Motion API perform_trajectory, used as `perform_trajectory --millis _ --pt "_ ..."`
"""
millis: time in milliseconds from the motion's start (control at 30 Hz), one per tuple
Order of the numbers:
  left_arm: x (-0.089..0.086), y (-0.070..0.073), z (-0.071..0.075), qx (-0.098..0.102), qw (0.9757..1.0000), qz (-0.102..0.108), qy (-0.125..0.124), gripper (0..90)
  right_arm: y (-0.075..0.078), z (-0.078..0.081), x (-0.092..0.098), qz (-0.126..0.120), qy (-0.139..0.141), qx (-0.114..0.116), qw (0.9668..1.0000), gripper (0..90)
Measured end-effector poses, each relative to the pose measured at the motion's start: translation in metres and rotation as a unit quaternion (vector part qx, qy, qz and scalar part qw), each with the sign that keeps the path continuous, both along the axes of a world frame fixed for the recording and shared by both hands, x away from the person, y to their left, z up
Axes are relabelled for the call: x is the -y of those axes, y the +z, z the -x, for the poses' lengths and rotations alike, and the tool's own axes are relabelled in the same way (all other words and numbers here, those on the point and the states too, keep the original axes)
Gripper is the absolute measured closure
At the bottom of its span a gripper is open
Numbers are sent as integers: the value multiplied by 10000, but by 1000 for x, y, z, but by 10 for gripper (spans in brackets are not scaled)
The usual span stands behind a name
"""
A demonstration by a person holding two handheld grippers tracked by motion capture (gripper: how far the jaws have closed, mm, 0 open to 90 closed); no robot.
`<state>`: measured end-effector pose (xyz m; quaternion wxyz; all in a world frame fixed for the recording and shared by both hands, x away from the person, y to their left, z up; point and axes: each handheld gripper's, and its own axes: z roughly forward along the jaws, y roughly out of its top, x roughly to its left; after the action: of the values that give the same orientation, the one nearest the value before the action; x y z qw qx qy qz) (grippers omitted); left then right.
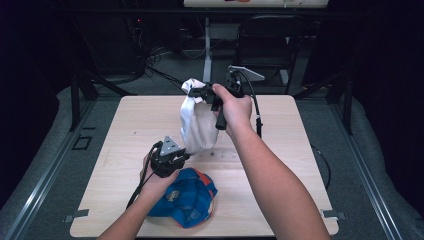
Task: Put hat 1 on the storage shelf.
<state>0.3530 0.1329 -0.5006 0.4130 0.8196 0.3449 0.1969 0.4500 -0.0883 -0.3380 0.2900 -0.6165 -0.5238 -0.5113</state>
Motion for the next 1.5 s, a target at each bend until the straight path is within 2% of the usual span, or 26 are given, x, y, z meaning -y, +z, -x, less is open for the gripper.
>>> perform_trajectory --millis 100,267,433,500,533,600,667,833,967,1000,1067,1133,1233,1300,1500 --pt "-4 -1 0 -26 10000 66 51 816 -1 0 -1 13 29 -5 10000 809" --pt "-11 -8 2 57 9997 180 120 837 -7 0 2 52 15 -48 10000 811" --pt "-18 -14 3 -22 9987 475 203 841 -10 0 6 150 -18 -43 9999 813" --pt "-21 -18 2 -80 9976 643 244 841 -13 0 8 190 -12 -60 9998 814" --pt "-22 -19 3 -136 9974 660 249 841 -15 0 10 214 -20 -79 9997 814" --pt "-24 -22 2 -148 9956 875 295 841 -19 0 13 242 -41 -103 9996 814" --pt "-26 -25 2 -171 9946 968 318 841 -24 0 17 287 -62 -125 9995 814" --pt "-28 -30 0 -233 9950 920 304 843 -33 1 20 365 -81 -186 9991 815" --pt "-26 -38 0 -375 9966 695 243 845 -40 1 20 504 -47 -243 9984 815" --pt "-26 -40 0 -313 9963 754 263 847 -42 1 20 548 -40 -245 9982 815" --pt "-27 -40 0 -344 9959 788 289 845 -46 1 21 525 -29 -270 9983 815" --pt "-24 -39 2 -266 9967 693 319 839 -48 1 23 561 -35 -262 9981 813" --pt "-24 -37 5 -312 9962 718 395 790 -46 1 25 635 -49 -169 9978 784" --pt "-26 -34 8 -313 9958 768 385 759 -45 1 26 588 -18 -133 9982 753" --pt "-39 -23 20 -285 9948 893 387 673 -38 8 38 887 -19 70 9960 688"
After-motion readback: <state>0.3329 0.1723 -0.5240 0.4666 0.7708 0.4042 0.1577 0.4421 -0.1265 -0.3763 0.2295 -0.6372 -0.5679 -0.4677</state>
